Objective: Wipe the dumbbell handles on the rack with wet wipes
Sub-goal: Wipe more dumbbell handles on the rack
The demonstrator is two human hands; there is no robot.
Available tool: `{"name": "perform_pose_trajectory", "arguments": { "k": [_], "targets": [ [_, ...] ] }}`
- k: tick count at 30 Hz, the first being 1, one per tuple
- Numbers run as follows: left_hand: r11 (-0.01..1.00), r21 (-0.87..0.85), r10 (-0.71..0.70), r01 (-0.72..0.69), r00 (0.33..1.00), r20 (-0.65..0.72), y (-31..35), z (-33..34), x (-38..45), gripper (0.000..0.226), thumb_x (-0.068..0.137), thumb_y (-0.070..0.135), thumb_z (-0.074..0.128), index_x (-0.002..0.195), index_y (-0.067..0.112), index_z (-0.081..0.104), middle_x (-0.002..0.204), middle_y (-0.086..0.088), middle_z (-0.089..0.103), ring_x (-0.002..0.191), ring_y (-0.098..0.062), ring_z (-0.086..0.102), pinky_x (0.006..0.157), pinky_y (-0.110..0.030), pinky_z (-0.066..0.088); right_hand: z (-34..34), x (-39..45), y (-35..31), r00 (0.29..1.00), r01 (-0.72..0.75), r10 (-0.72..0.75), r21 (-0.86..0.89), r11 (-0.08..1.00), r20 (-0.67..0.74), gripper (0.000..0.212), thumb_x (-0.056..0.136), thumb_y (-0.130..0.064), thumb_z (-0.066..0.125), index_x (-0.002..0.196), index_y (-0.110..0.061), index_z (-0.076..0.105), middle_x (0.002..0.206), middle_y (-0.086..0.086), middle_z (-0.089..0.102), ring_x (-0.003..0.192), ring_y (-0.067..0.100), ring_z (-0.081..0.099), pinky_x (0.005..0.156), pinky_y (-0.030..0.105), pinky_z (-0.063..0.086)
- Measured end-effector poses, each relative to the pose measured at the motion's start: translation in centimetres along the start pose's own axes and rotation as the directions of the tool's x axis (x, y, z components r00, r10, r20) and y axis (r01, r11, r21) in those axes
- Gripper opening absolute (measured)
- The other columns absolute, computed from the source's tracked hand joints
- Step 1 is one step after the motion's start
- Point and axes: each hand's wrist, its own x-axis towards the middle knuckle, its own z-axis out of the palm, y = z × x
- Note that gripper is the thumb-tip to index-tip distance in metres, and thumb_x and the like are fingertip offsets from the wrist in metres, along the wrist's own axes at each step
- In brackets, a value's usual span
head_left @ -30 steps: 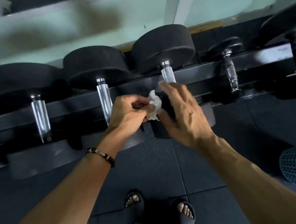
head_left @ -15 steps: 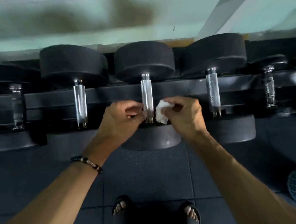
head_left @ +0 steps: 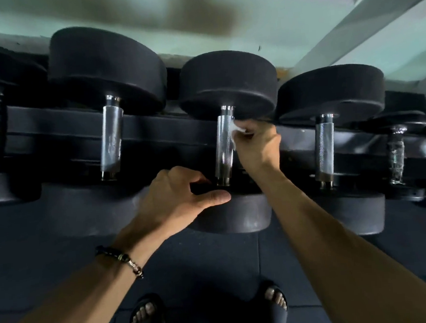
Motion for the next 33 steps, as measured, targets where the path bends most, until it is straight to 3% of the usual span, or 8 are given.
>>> {"name": "perform_pose_trajectory", "arguments": {
  "k": [5,7,11,15,17,23,29,33],
  "targets": [
    [0.996,-0.082,0.010,-0.014,0.999,-0.048,-0.5,0.8,-0.4,0.064,0.049,0.084,0.057,0.090,0.038,0.075,0.086,0.018,0.072,0.084,0.002,0.066,0.078,-0.032,0.058,-1.7,-1.2,2.0,0.972,0.109,-0.099,-0.035,0.993,0.214,0.023,0.085,-0.005,0.072,0.105,-0.015,0.077,0.106,-0.004,0.073,0.083,-0.004,0.064,0.080,0.004,0.048],
    [0.994,-0.111,0.002,-0.010,0.998,-0.065,-0.5,0.9,-0.5,0.061,0.050,0.081,0.060,0.089,0.037,0.075,0.085,0.018,0.073,0.081,0.005,0.066,0.078,-0.027,0.057,-1.2,0.3,1.6,0.978,0.168,-0.164,-0.025,0.985,0.131,0.021,0.086,-0.007,0.072,0.105,-0.014,0.077,0.106,-0.001,0.074,0.085,0.001,0.066,0.080,0.005,0.048],
    [0.992,-0.127,-0.002,-0.010,0.996,-0.091,-0.5,1.2,-0.5,0.056,0.051,0.078,0.062,0.088,0.037,0.075,0.084,0.021,0.072,0.077,0.011,0.064,0.070,-0.012,0.051,1.1,2.6,0.9,0.983,0.156,-0.155,0.001,0.988,-0.102,0.026,0.086,-0.010,0.067,0.109,-0.018,0.076,0.107,0.005,0.075,0.097,0.019,0.071,0.094,0.031,0.054],
    [0.992,-0.120,0.039,-0.048,0.996,-0.082,-0.4,1.2,-0.7,0.054,0.056,0.075,0.061,0.089,0.035,0.075,0.084,0.023,0.071,0.077,0.012,0.062,0.066,-0.009,0.048,-1.3,-0.3,2.3,0.955,0.253,-0.239,-0.065,0.965,0.175,0.025,0.088,-0.010,0.070,0.112,-0.011,0.075,0.107,-0.001,0.073,0.093,0.004,0.067,0.090,0.007,0.046],
    [0.990,-0.115,0.069,-0.079,0.993,-0.092,-0.6,1.2,-0.8,0.057,0.056,0.077,0.059,0.089,0.034,0.075,0.084,0.024,0.070,0.080,0.012,0.063,0.069,-0.010,0.048,-2.2,-1.0,2.6,0.909,0.374,-0.340,-0.112,0.921,0.239,0.021,0.086,-0.007,0.071,0.106,-0.009,0.076,0.100,0.000,0.072,0.089,0.017,0.071,0.093,0.021,0.049],
    [0.986,-0.145,0.065,-0.080,0.992,-0.107,-1.0,1.6,-0.6,0.049,0.057,0.073,0.062,0.086,0.035,0.074,0.081,0.022,0.070,0.079,0.013,0.062,0.066,-0.004,0.046,0.7,2.1,1.6,0.953,0.294,-0.298,-0.060,0.954,-0.061,0.027,0.086,-0.005,0.066,0.110,-0.012,0.076,0.105,0.008,0.073,0.092,0.019,0.070,0.086,0.012,0.049],
    [0.984,-0.140,0.101,-0.114,0.990,-0.098,-1.1,1.6,-0.6,0.055,0.058,0.074,0.062,0.089,0.031,0.076,0.083,0.024,0.071,0.081,0.011,0.064,0.073,-0.007,0.048,-1.4,-0.7,3.0,0.852,0.477,-0.418,-0.140,0.868,0.314,0.021,0.083,-0.004,0.074,0.101,-0.014,0.078,0.099,0.000,0.066,0.087,0.019,0.069,0.086,0.036,0.057],
    [0.984,-0.123,0.117,-0.130,0.987,-0.105,-1.0,1.5,-0.6,0.056,0.060,0.074,0.060,0.090,0.030,0.076,0.085,0.023,0.071,0.082,0.010,0.065,0.079,-0.017,0.053,0.0,2.2,1.5,0.820,0.560,-0.572,-0.247,0.791,0.027,0.022,0.084,-0.006,0.062,0.100,-0.010,0.078,0.093,0.013,0.068,0.078,0.030,0.068,0.073,0.035,0.058]
  ]
}}
